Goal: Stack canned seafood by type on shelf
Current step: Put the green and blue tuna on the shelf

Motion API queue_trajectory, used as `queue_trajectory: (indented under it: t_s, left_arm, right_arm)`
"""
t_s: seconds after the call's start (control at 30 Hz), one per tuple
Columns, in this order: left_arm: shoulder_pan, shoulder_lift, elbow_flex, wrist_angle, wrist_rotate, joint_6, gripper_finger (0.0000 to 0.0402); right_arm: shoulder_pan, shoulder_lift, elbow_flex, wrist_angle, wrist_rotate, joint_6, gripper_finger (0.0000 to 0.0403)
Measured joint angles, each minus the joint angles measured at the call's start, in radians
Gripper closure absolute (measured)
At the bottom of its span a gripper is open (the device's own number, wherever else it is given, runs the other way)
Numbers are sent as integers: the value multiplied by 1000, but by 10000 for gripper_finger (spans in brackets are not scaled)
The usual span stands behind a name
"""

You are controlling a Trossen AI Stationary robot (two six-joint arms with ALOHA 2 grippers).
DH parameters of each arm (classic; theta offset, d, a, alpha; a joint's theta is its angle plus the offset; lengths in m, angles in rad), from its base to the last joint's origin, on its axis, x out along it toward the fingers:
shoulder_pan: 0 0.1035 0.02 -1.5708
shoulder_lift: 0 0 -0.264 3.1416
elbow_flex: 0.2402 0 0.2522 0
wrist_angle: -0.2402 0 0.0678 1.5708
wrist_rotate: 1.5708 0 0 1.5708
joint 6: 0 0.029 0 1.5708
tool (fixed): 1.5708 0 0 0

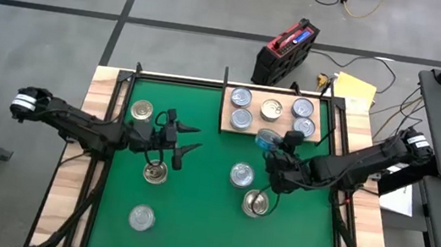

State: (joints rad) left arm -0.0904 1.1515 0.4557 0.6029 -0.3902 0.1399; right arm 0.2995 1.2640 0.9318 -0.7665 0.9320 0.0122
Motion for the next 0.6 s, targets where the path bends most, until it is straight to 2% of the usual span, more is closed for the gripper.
queue_trajectory:
  t_s: [0.1, 0.2, 0.33, 0.6]
  left_arm:
    - [-21, 0, 0, 2, -73, 1, 210]
    - [-26, 0, 0, 2, -139, 5, 210]
    - [-26, 2, 0, 3, -152, 14, 210]
    - [-26, 20, 0, 0, -152, 10, 210]
  right_arm:
    - [-57, 0, 1, 0, -65, -57, 265]
    - [-134, 0, 5, 1, -199, -81, 265]
    - [-214, 0, 10, 16, -342, -110, 264]
    - [-269, -1, 10, 11, -358, -235, 264]
